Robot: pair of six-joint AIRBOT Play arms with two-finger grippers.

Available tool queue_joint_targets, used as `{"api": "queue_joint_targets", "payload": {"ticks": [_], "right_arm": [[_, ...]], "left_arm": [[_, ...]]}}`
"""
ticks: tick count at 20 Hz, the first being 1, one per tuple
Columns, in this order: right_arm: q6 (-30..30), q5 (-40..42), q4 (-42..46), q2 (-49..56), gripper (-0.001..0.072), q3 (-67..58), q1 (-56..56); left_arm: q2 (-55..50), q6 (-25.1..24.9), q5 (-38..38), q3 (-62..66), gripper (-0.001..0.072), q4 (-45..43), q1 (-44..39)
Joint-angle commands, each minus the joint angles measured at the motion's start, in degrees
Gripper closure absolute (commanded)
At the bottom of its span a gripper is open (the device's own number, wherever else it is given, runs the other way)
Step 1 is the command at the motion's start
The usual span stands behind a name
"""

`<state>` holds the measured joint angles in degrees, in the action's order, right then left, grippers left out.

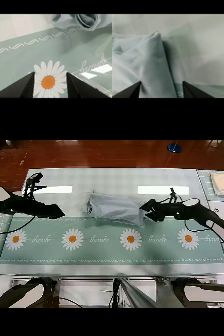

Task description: Fold the shirts.

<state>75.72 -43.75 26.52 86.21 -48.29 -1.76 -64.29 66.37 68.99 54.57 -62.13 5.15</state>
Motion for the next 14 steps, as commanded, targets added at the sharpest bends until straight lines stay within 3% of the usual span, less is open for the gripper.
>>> {"api": "queue_joint_targets", "payload": {"ticks": [1, 2, 3, 4, 6, 8, 11, 14], "right_arm": [[0.3, 3.1, -5.4, 3.3, 0.0209, -0.1, -5.3], [-0.2, 3.3, -6.2, 3.6, 0.0375, -0.4, -6.2], [-2.1, 3.5, -7.1, 3.5, 0.0628, -0.9, -6.7], [-3.9, 1.9, -7.8, 3.5, 0.0685, -1.9, -6.5], [-8.7, -4.6, -7.8, 2.5, 0.0686, -5.5, -4.5], [-8.1, -10.3, -5.0, -1.2, 0.0686, -9.2, -0.8], [3.1, -15.3, 6.3, -11.3, 0.0686, -13.5, 6.5], [16.2, -23.8, 25.5, -22.7, 0.0686, -17.4, 16.1]], "left_arm": [[0.0, 0.0, 0.5, 0.0, 0.0230, 0.0, 0.1], [0.0, 0.0, 0.7, 0.0, 0.0230, 0.0, 0.1], [0.0, 0.0, 0.7, 0.0, 0.0230, 0.0, 0.1], [0.0, 0.0, 0.6, 0.0, 0.0230, 0.0, 0.1], [0.0, -0.1, 0.7, 0.0, 0.0230, 0.0, 0.1], [0.0, -0.1, 0.7, 0.0, 0.0230, 0.0, 0.1], [0.0, -0.3, 0.4, 0.0, 0.0230, -0.3, 0.1], [0.0, -0.3, -0.4, 0.0, 0.0230, -2.4, 0.3]]}}
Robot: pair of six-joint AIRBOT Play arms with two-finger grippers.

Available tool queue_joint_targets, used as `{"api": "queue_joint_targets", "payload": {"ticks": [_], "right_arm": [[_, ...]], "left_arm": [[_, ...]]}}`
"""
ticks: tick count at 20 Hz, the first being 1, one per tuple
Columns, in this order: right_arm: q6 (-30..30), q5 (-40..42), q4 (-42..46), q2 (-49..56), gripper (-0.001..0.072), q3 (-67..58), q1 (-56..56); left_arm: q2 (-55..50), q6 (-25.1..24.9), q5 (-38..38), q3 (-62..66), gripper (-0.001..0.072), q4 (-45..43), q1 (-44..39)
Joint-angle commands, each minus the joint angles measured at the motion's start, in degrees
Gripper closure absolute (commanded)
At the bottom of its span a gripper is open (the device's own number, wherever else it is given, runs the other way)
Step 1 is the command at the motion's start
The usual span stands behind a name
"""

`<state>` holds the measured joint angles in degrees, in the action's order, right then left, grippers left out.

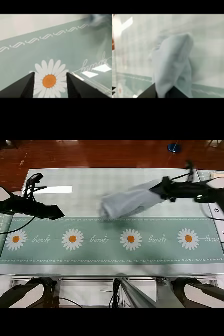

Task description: Fold the shirts.

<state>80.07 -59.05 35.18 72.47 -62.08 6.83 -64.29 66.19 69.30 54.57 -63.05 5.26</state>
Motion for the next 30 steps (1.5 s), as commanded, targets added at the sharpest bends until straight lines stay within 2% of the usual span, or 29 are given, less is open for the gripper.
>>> {"api": "queue_joint_targets", "payload": {"ticks": [1, 4, 7, 11, 14, 19, 23, 27, 28, 29, 30], "right_arm": [[15.2, -13.1, 23.9, -12.3, 0.0686, -4.5, 11.1], [16.9, -27.6, 40.2, -18.9, 0.0686, -4.7, 22.8], [12.3, -40.9, 53.5, -20.1, 0.0686, -4.7, 34.6], [9.1, -46.4, 63.5, -20.1, 0.0686, -2.8, 48.1], [9.0, -46.6, 69.6, -20.1, 0.0686, 0.9, 56.6], [9.5, -41.1, 78.1, -20.1, 0.0686, 10.7, 66.6], [12.9, -32.6, 79.2, -20.1, 0.0686, 16.5, 73.8], [13.8, -25.1, 78.6, -20.1, 0.0675, 24.0, 80.1], [13.7, -22.7, 78.1, -20.1, 0.0545, 26.1, 81.4], [12.7, -20.3, 77.9, -20.1, 0.0344, 27.8, 82.5], [11.2, -17.3, 78.6, -20.1, 0.0217, 29.0, 83.5]], "left_arm": [[0.0, -0.1, -0.6, 0.0, 0.0230, -1.6, 0.5], [0.0, -0.1, 0.0, 0.2, 0.0230, -1.7, 1.0], [0.0, -0.1, -0.1, 0.2, 0.0230, -1.7, 1.0], [0.0, -0.1, 0.6, 0.2, 0.0230, -1.7, 1.2], [0.0, -0.1, 1.4, 0.2, 0.0230, -1.7, 1.2], [0.0, 0.1, 1.2, 0.2, 0.0231, -1.7, 1.2], [0.0, 0.1, 1.2, 0.2, 0.0231, -1.7, 1.1], [0.0, 0.1, 1.2, 0.2, 0.0231, -1.7, 1.1], [0.0, 0.1, 1.2, 0.2, 0.0231, -1.7, 1.1], [0.0, 0.1, 1.2, 0.2, 0.0231, -1.7, 1.1], [0.0, 0.1, 1.2, 0.2, 0.0231, -1.7, 1.2]]}}
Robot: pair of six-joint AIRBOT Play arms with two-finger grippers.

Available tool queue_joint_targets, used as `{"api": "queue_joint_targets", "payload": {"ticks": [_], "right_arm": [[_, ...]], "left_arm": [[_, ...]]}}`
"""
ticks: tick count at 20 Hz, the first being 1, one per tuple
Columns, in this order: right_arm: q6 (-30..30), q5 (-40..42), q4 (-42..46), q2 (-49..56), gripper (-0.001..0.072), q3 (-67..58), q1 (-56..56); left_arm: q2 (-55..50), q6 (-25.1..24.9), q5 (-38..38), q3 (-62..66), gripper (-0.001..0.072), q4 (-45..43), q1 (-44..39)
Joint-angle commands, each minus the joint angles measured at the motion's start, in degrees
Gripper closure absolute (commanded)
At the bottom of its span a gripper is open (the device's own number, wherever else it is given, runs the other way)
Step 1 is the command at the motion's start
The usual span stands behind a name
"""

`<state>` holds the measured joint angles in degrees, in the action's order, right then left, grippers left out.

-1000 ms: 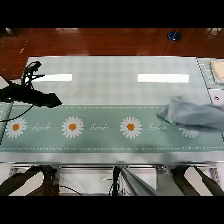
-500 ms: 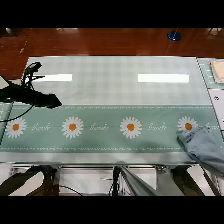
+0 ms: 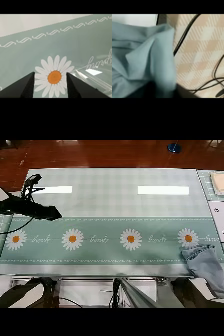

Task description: Fold the shirts.

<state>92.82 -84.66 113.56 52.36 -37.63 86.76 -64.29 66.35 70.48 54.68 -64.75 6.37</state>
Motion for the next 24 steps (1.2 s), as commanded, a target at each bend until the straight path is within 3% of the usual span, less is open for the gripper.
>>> {"api": "queue_joint_targets", "payload": {"ticks": [1, 4, 5, 6, 7, 9, 10, 11, 12, 13, 14, 15, 17, 18, 21, 23, 24], "right_arm": [[-1.7, 11.8, 2.5, 0.0, 0.0216, 5.0, 4.3], [6.5, 22.3, 12.3, 0.0, 0.0220, 4.9, 5.6], [10.2, 26.7, 12.0, 0.0, 0.0223, 4.1, 5.5], [13.6, 32.5, 7.6, 0.0, 0.0280, 2.3, 4.7], [15.9, 39.0, -0.5, 0.0, 0.0341, -0.2, 3.5], [17.1, 59.9, -34.3, 0.0, 0.0357, -5.7, -1.5], [13.0, 73.9, -55.5, 0.0, 0.0415, -7.6, -7.6], [6.7, 85.3, -69.5, 0.0, 0.0431, -10.1, -16.4], [-1.5, 91.3, -72.7, 0.5, 0.0430, -14.6, -27.3], [-10.6, 89.5, -66.3, 1.2, 0.0429, -19.7, -37.4], [-19.4, 82.5, -54.8, 2.6, 0.0428, -25.4, -48.8], [-23.8, 74.7, -46.4, 4.6, 0.0428, -29.6, -59.4], [-26.9, 58.5, -35.6, 9.5, 0.0429, -34.6, -79.0], [-26.1, 49.6, -30.6, 12.3, 0.0429, -35.7, -86.8], [-15.3, 23.8, -17.6, 20.7, 0.0428, -35.8, -99.8], [-12.7, 9.7, -12.2, 25.8, 0.0421, -35.8, -101.6], [-12.1, 6.2, -11.2, 27.5, 0.0420, -35.8, -101.1]], "left_arm": [[0.0, 0.0, 0.0, 0.1, 0.0231, 0.0, 0.0], [0.0, 0.0, -0.6, 0.0, 0.0231, 0.0, 0.0], [0.0, 0.0, -1.2, 0.0, 0.0231, 0.0, 0.0], [0.0, 0.0, -2.5, 0.0, 0.0231, 0.0, 0.0], [0.0, 0.0, -3.7, 0.0, 0.0231, 0.2, 0.0], [0.0, 1.8, -4.9, 0.1, 0.0231, 1.8, 0.0], [0.0, 2.1, -4.9, 0.1, 0.0231, 3.0, 0.0], [0.0, 2.1, -5.0, 0.1, 0.0231, 4.7, 0.0], [0.0, 2.1, -5.5, 0.0, 0.0231, 6.0, 0.0], [0.0, 2.1, -6.3, 0.0, 0.0231, 7.1, 0.0], [0.0, 2.1, -7.3, 0.1, 0.0231, 8.0, 0.0], [0.0, 2.1, -8.3, 0.1, 0.0231, 8.5, 0.0], [0.0, 1.0, -10.1, 0.1, 0.0258, 8.2, -0.6], [0.0, -0.2, -10.1, 0.1, 0.0274, 8.2, -0.9], [0.0, -0.2, -9.2, 0.1, 0.0275, 6.4, -2.8], [0.0, 0.0, -9.4, 0.1, 0.0393, 3.4, -5.1], [0.0, 0.0, -9.7, 0.1, 0.0392, 1.4, -6.3]]}}
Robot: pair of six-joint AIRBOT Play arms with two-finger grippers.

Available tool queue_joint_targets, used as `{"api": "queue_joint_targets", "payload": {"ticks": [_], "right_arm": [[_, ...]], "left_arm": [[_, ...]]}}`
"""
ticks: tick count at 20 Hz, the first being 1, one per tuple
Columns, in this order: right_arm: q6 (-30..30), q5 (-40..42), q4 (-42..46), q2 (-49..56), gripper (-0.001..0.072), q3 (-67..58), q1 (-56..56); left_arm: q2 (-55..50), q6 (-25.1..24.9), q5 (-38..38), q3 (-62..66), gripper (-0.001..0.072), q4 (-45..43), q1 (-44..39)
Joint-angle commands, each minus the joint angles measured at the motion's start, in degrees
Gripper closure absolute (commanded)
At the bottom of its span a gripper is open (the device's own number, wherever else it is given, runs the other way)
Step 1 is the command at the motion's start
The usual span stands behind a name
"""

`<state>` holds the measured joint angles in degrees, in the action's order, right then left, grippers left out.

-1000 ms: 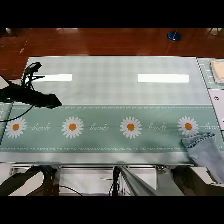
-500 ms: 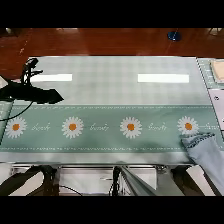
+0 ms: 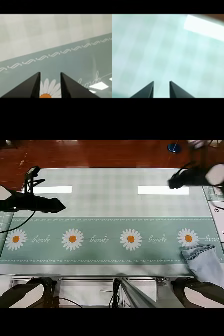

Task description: Fold the shirts.

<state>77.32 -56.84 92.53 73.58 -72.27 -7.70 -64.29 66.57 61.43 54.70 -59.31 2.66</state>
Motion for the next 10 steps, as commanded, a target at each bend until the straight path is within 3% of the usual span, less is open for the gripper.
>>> {"api": "queue_joint_targets", "payload": {"ticks": [1, 4, 6, 7, 9, 10], "right_arm": [[5.3, -22.7, 9.7, 7.3, 0.0419, -1.2, -5.6], [8.5, -22.7, 3.5, 7.6, 0.0401, -1.2, -1.0], [8.4, -22.7, -3.3, 7.6, 0.0218, -1.2, 2.1], [8.4, -22.7, -6.6, 7.6, 0.0173, -1.2, 3.5], [8.4, -22.7, -9.4, 7.6, 0.0171, -1.2, 5.2], [8.5, -22.7, -9.5, 7.6, 0.0171, -1.2, 5.5]], "left_arm": [[0.0, 0.9, -0.9, 0.1, 0.0393, -6.0, -3.8], [-0.4, 9.3, -1.3, 0.1, 0.0391, -16.6, -7.5], [-0.7, 10.7, -2.0, 0.1, 0.0382, -19.2, -8.4], [-0.7, 10.7, -2.8, 0.1, 0.0352, -19.1, -8.4], [-0.7, 10.7, -4.9, 0.1, 0.0120, -19.1, -8.4], [-0.7, 10.7, -6.0, 0.1, 0.0107, -19.1, -8.4]]}}
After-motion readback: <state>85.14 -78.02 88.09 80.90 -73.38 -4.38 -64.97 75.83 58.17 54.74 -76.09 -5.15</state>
